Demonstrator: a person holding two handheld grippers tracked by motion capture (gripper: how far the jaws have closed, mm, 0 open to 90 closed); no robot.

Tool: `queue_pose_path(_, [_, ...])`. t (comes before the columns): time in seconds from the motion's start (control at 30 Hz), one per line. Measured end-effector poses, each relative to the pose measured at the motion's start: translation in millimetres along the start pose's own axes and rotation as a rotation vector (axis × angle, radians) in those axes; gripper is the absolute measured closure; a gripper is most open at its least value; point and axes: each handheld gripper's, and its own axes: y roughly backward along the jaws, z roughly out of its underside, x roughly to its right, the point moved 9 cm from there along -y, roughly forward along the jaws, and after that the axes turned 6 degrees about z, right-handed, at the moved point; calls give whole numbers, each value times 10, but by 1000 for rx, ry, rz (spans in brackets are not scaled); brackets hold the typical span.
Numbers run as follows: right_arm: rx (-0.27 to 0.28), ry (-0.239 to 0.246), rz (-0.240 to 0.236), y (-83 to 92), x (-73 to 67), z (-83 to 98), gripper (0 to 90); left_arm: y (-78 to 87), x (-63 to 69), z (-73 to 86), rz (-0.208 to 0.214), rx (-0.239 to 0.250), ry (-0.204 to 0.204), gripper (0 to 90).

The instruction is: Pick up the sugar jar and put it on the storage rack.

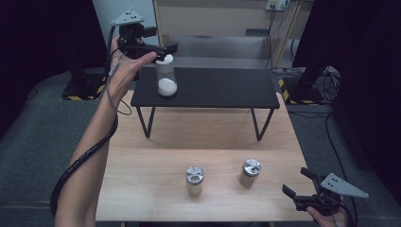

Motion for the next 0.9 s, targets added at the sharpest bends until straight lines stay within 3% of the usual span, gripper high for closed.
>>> queue_pose_path(0.2, [-1, 3, -1, 0, -8, -4, 18, 78, 134, -54, 34, 3, -53, 11])
queue_pose_path(0.9, [-2, 6, -2, -9, -18, -7, 18, 402, 380, 99, 128, 34, -91, 21])
